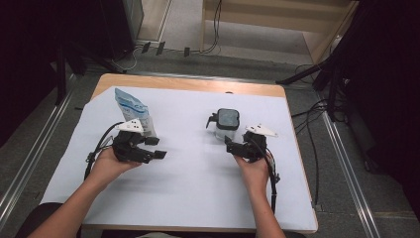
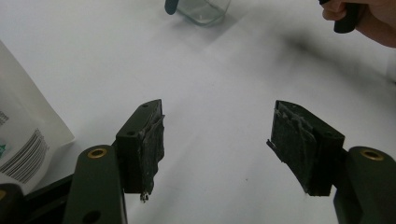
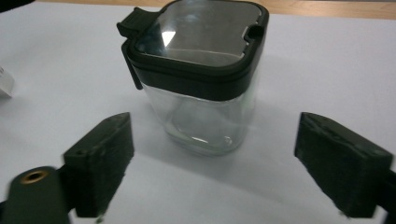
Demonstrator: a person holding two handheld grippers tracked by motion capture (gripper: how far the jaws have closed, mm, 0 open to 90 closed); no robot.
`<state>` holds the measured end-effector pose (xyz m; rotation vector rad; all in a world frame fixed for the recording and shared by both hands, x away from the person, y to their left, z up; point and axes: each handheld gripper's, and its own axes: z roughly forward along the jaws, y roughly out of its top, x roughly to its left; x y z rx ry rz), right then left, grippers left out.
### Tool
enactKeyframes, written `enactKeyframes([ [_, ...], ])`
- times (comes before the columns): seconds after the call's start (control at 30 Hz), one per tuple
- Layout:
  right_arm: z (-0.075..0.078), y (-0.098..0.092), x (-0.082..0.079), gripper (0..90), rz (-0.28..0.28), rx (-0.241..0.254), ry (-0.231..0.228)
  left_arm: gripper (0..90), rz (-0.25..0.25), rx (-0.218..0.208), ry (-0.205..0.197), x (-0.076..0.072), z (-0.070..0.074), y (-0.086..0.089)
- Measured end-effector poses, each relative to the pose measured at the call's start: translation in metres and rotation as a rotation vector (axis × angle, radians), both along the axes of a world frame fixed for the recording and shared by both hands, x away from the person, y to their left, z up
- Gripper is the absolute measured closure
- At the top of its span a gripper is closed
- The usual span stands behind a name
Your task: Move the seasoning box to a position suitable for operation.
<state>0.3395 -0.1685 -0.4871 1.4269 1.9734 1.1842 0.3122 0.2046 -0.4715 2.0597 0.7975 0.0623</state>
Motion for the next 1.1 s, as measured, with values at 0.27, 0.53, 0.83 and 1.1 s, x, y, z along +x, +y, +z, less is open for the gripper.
enactKeyframes([
  [0.27, -0.003, 0.021, 0.009, 2.3, -0.039, 0.005, -0.001, 35.9, -0.004, -0.013, 0.001, 0.000, -0.001, -0.001],
  [0.53, -0.011, 0.032, 0.018, 0.0, -0.110, 0.013, -0.011, 35.9, -0.002, -0.019, 0.003, 0.000, 0.000, 0.000],
  [0.83, -0.024, 0.038, 0.029, 0.0, -0.151, -0.007, -0.017, 36.0, 0.006, -0.023, 0.009, 0.000, 0.000, 0.001],
  [1.1, -0.026, 0.052, 0.039, 0.0, -0.168, -0.065, 0.017, 36.3, 0.022, -0.040, 0.018, -0.002, 0.000, 0.007],
])
